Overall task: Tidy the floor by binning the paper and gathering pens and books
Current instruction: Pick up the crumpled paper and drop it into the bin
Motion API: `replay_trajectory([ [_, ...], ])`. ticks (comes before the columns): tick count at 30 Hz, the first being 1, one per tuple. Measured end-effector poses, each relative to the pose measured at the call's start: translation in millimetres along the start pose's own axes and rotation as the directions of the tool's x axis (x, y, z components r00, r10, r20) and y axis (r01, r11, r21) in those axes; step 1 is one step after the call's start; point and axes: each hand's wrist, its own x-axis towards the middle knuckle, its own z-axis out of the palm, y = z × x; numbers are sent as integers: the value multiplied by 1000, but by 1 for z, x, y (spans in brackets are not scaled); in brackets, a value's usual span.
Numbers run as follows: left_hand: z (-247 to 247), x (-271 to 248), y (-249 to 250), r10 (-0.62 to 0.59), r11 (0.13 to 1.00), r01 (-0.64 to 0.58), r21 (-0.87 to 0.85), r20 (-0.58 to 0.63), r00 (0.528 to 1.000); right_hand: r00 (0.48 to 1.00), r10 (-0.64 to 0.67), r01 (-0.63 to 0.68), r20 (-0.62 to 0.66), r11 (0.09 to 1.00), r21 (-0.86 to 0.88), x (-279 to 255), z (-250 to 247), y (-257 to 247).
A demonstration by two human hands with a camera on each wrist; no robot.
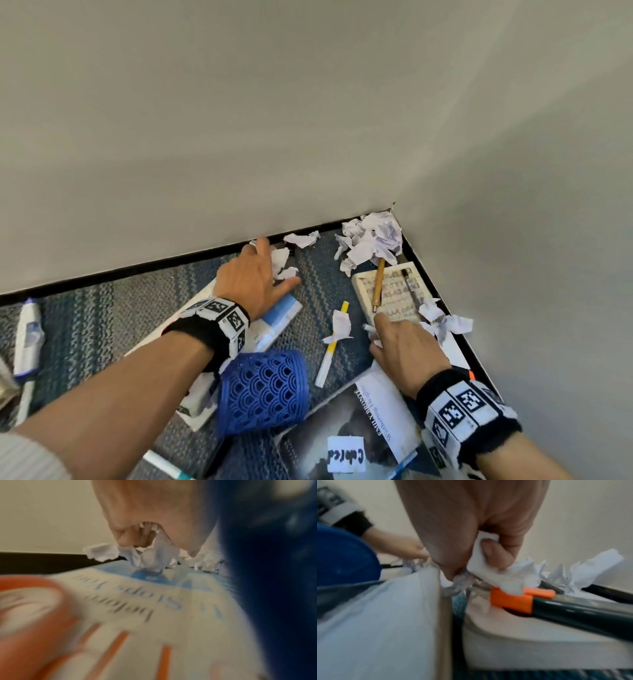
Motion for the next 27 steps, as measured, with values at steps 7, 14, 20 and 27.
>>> replay_trajectory([
  [7, 26, -5, -28, 156, 965, -132, 226, -93, 983, 924, 98, -27, -370, 981, 194, 61, -47, 16],
  [14, 37, -2, -33, 239, 964, -205, 171, -206, 949, 961, 220, -157, -167, 932, 327, 142, -46, 28],
  [20, 42, -3, -25, 251, 964, -218, 149, -260, 932, 967, 251, -252, 33, 967, 29, 160, -32, 22],
  [27, 37, -12, 11, 251, 966, -244, 86, -80, 965, 997, 71, -69, -19, 995, 78, 146, -22, -1],
])
